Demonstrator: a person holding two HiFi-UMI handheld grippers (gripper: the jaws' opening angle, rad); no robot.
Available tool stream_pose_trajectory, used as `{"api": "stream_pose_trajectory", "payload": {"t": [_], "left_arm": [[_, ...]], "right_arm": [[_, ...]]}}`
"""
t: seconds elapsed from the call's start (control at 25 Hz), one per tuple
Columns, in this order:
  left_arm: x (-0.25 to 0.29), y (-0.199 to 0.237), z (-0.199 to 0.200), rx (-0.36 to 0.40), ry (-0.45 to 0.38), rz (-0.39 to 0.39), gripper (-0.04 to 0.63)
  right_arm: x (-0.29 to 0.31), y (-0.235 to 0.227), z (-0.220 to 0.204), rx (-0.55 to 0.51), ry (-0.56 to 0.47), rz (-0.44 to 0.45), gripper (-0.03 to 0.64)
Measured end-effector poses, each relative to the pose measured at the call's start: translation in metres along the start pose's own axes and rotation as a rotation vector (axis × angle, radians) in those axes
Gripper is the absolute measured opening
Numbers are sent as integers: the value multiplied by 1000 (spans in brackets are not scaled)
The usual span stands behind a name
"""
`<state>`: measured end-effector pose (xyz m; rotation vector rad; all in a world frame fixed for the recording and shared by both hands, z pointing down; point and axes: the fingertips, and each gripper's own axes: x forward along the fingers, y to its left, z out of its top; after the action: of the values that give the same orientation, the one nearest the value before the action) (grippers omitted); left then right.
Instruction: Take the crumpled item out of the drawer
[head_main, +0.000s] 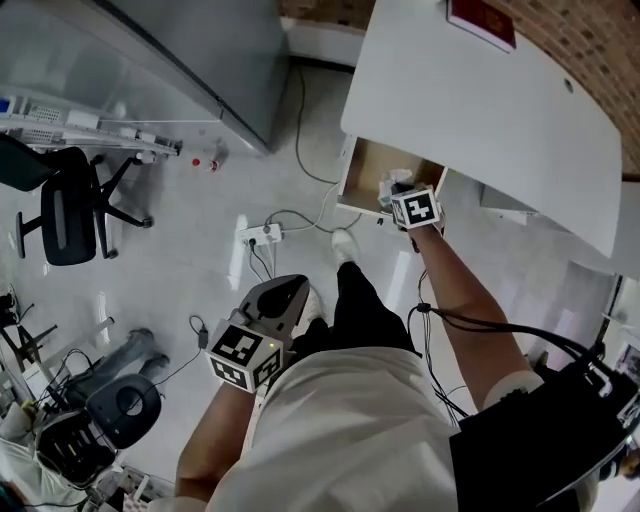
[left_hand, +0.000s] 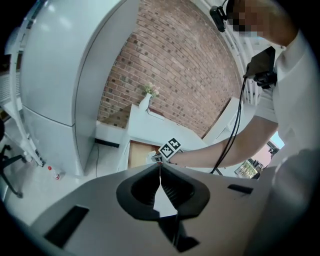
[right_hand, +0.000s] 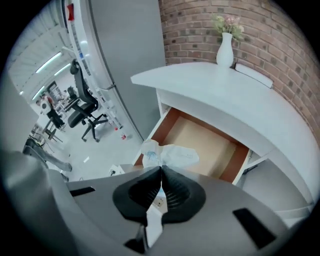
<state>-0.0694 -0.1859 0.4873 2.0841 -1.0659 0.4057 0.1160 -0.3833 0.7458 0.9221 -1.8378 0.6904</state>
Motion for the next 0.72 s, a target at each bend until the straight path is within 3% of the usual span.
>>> {"api": "stream_pose_trajectory", "payload": {"t": [0.4, 0.72], "left_arm": [[-68, -17, -16, 52, -81, 14, 25], [-134, -15, -35, 81, -142, 58, 25]], "right_arm": [[-118, 69, -13, -30, -123, 47, 32], [-228, 147, -55, -24, -239, 95, 32]]}}
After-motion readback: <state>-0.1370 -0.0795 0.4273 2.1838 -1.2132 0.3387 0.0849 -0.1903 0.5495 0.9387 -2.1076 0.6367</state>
